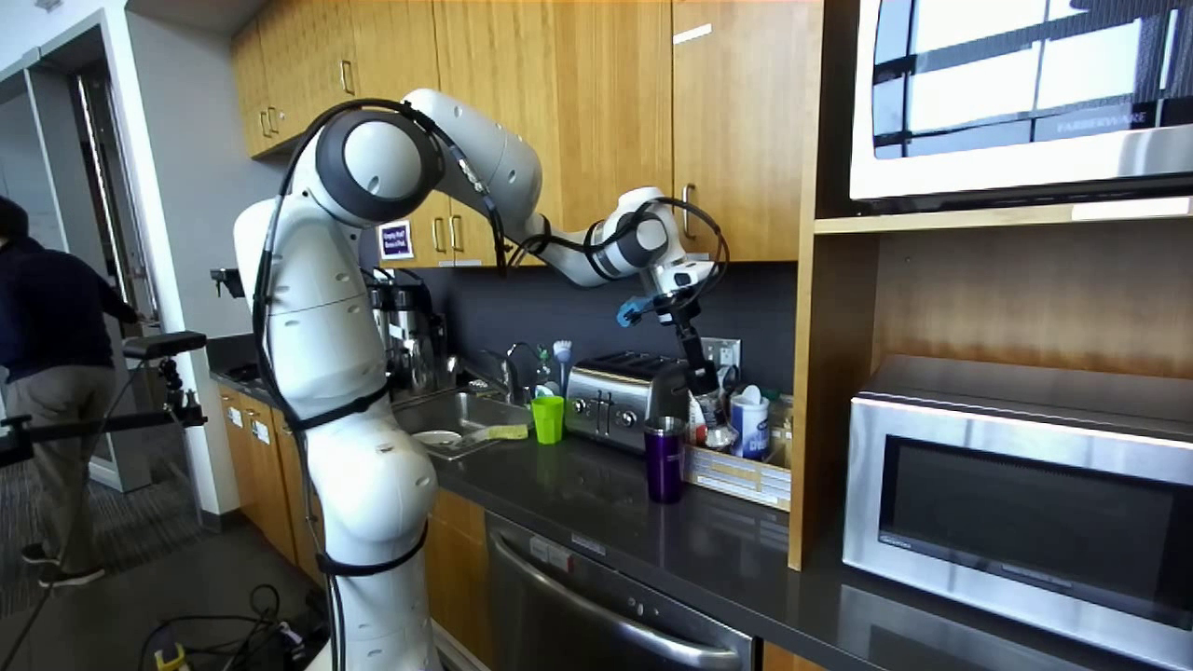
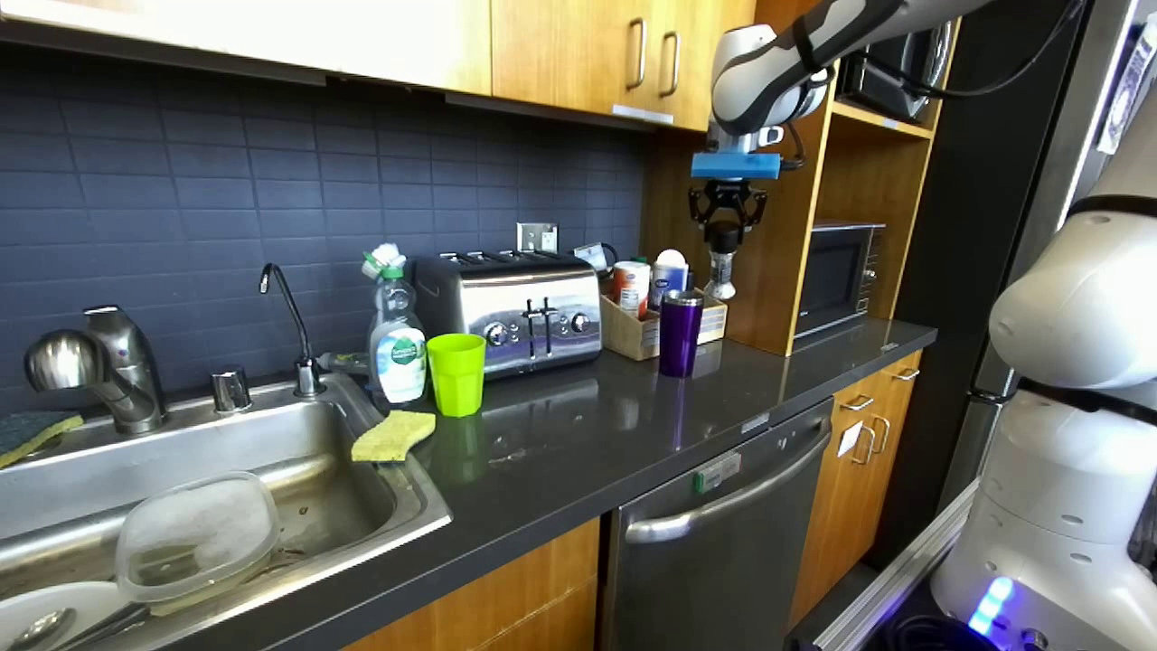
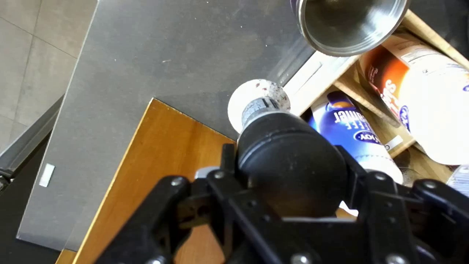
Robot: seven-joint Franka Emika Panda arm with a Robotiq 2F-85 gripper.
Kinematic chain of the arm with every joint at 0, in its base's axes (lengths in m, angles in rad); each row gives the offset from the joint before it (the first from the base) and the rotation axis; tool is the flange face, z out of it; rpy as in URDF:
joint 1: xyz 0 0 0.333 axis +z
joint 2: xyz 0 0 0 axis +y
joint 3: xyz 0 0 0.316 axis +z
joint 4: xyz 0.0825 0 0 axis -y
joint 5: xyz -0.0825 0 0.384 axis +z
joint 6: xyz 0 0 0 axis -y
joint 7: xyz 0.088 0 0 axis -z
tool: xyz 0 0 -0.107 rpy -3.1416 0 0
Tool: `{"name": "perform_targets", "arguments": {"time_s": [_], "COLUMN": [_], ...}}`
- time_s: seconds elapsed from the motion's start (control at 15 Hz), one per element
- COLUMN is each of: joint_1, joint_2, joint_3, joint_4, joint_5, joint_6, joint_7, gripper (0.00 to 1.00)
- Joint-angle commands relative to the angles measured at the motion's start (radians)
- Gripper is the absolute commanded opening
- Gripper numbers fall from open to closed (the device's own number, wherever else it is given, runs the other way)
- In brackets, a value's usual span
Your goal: Put the container with a black lid in the wooden seasoning rack on the right
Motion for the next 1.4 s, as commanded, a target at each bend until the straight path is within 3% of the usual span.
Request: {"name": "perform_targets", "arguments": {"time_s": [0.0, 1.33], "joint_1": [0.008, 0.014], "joint_2": [0.036, 0.127], "joint_3": [-0.018, -0.069], "joint_4": [0.043, 0.086], "joint_5": [-0.021, -0.106], "joint_6": [0.025, 0.135], "joint_7": [0.05, 0.228], "gripper": [0.39, 0.39]}}
